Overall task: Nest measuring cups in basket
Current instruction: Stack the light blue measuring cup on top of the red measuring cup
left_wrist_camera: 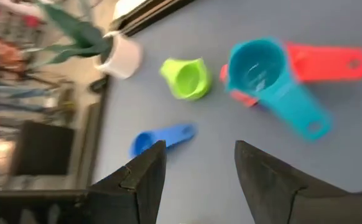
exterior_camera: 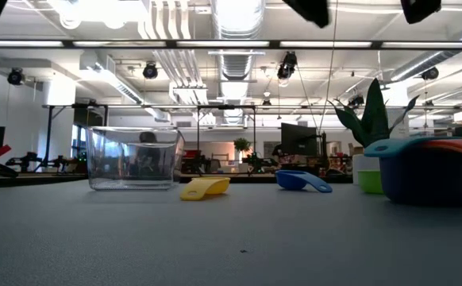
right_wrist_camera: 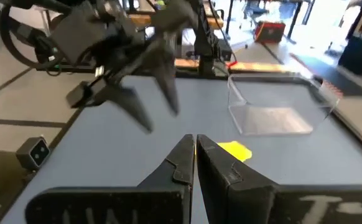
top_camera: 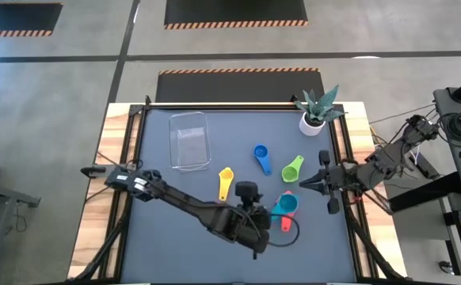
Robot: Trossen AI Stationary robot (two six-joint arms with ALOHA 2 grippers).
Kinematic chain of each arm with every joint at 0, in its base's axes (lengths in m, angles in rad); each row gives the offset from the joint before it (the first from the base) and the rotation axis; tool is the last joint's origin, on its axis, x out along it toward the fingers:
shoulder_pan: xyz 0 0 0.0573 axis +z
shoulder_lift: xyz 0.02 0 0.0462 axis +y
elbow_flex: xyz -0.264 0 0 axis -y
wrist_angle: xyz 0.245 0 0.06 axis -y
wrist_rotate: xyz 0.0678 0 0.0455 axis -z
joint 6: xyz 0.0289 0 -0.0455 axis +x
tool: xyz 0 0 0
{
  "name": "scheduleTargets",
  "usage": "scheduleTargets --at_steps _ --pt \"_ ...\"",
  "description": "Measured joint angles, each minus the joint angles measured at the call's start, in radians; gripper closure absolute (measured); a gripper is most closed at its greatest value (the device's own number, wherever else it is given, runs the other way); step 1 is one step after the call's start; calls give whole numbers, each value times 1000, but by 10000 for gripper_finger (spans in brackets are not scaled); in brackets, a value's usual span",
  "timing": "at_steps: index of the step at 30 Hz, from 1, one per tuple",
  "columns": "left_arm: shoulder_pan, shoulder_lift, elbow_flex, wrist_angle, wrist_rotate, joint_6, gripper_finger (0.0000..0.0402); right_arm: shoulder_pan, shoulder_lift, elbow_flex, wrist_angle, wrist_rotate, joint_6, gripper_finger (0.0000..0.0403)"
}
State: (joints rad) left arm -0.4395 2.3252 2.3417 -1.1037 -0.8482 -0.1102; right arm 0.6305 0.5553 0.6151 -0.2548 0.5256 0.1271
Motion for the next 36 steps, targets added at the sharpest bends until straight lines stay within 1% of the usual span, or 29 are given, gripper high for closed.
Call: scheduleTargets --at_steps 1,3,8,11,14,17,18,22,25,28,30,36 --pt "-5 -4 0 -28 -29 -6 230 0 11 0 3 0 17 394" --pt "-14 -8 0 -92 -51 -26 233 0 38 0 17 0 39 394" --pt "-30 -10 -30 -207 -52 -89 240 0 101 0 87 -1 40 394" --pt "-43 -35 -101 -228 -58 -110 246 0 130 0 99 -1 57 394" --pt "-60 -106 -228 -176 -58 -112 252 0 154 0 107 -1 80 394" --pt "-75 -217 -415 -29 -50 -85 258 0 175 0 109 -1 110 394" --pt "-78 -258 -485 46 -46 -65 261 0 182 0 109 -1 117 394" --pt "-82 -448 -762 393 29 29 268 -1 201 0 112 -1 175 394" --pt "-81 -562 -931 601 78 93 275 -1 211 0 112 -1 235 394" --pt "-81 -654 -1073 784 122 170 288 -5 218 0 112 0 292 394" --pt "-81 -707 -1153 894 159 224 304 -14 221 0 111 -1 329 394" --pt "-73 -850 -1373 1200 303 375 376 -51 231 0 113 1 385 394"
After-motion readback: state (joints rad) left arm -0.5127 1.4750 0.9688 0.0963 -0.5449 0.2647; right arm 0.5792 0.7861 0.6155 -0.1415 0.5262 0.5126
